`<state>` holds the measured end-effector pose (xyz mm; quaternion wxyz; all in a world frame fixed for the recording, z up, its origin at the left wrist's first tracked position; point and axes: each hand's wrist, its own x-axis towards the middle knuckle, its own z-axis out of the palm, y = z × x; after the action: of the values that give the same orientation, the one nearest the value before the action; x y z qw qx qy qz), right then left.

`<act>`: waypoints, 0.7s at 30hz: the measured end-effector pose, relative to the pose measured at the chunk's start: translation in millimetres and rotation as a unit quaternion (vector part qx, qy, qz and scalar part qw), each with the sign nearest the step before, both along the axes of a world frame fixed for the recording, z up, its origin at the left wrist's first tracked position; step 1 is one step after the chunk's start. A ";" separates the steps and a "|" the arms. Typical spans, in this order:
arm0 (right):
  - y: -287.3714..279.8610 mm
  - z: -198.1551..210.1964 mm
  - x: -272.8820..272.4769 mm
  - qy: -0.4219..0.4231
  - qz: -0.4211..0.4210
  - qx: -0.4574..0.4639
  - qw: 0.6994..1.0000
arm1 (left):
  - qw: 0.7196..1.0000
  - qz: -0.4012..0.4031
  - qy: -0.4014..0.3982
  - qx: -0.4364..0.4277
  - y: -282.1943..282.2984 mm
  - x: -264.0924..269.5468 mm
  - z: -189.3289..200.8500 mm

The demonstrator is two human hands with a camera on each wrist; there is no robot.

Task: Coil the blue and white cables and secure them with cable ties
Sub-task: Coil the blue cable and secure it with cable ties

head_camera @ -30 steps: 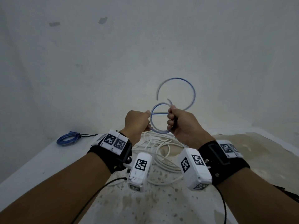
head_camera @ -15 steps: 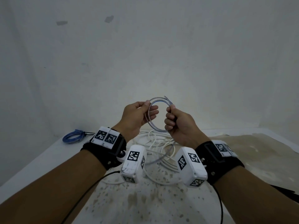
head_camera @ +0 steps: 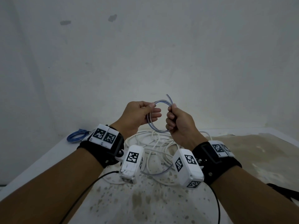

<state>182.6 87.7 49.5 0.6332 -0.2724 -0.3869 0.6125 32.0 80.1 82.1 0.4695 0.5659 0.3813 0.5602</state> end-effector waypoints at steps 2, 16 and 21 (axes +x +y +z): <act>-0.6 -0.8 -0.9 0.018 0.019 0.005 1.000 | 0.999 0.018 0.037 0.028 0.4 -1.9 0.0; 2.5 -4.7 -10.1 0.000 0.104 0.015 0.995 | 0.972 0.065 0.183 0.130 1.4 -14.4 9.0; 5.1 -4.9 -7.7 -0.024 0.116 0.009 0.993 | 0.974 0.012 0.204 0.102 3.3 -16.5 13.3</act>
<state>174.9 92.8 44.6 0.5508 -0.2351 -0.4363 0.6715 15.5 83.4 95.3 0.3152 0.7086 0.4169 0.4741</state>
